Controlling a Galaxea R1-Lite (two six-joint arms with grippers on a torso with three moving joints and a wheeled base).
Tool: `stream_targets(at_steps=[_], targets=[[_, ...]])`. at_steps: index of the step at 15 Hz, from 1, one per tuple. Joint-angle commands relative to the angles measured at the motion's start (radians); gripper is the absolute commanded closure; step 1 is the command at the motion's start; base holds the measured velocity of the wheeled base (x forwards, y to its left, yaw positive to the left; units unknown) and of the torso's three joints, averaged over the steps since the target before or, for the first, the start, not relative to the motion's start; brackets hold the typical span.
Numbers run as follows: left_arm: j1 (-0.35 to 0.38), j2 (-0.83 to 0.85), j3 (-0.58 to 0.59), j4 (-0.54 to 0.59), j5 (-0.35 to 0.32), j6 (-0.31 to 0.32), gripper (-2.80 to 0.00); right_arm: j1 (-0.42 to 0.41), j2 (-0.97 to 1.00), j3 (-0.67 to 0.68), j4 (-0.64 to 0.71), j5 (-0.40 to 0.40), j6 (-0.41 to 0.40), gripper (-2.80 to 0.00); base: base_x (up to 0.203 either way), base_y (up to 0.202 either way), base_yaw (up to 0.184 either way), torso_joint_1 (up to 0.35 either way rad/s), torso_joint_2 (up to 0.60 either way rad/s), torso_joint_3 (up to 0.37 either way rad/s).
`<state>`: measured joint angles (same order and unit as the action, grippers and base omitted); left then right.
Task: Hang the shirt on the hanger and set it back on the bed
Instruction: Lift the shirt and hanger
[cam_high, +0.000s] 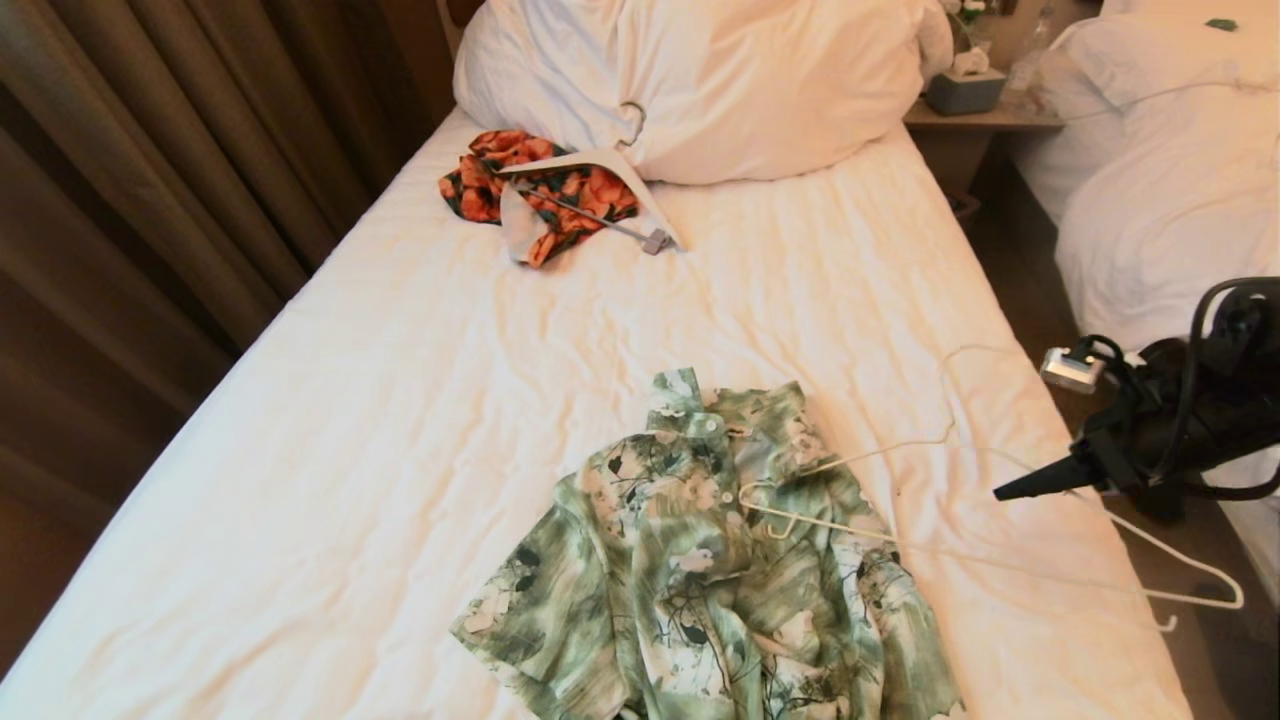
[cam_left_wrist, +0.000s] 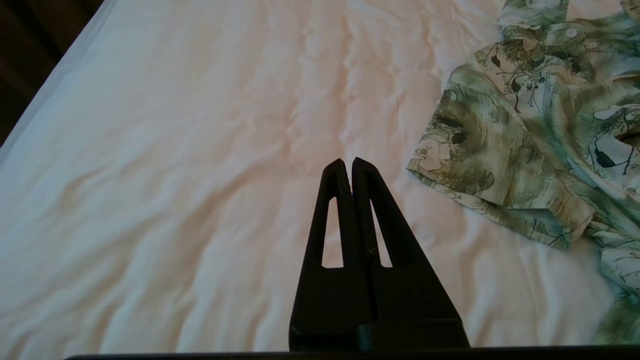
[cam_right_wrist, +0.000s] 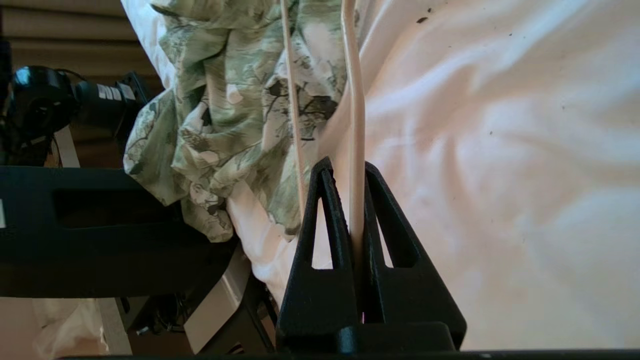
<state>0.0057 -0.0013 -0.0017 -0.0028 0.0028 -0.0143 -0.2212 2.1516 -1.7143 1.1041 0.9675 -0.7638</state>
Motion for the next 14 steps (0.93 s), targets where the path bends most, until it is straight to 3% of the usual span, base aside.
stream_targets(at_steps=[1,4,8,14], targets=[[0.0,0.0,0.0,0.0,0.0,-0.001,0.0,-0.013,-0.074,0.024,0.006,0.01,-0.005,0.0,0.0,0.0,0.0,0.0,0.0,0.0],[0.0,0.0,0.0,0.0,0.0,0.0,0.0,-0.046,-0.163,0.054,0.008,0.016,-0.005,0.0,0.0,0.0,0.0,0.0,0.0,0.0],[0.0,0.0,0.0,0.0,0.0,0.0,0.0,-0.089,-0.289,0.121,0.008,0.089,-0.006,0.0,0.0,0.0,0.0,0.0,0.0,0.0],[0.0,0.0,0.0,0.0,0.0,-0.001,0.0,-0.093,-0.418,0.15,0.028,0.12,-0.006,0.0,0.0,0.0,0.0,0.0,0.0,0.0]])
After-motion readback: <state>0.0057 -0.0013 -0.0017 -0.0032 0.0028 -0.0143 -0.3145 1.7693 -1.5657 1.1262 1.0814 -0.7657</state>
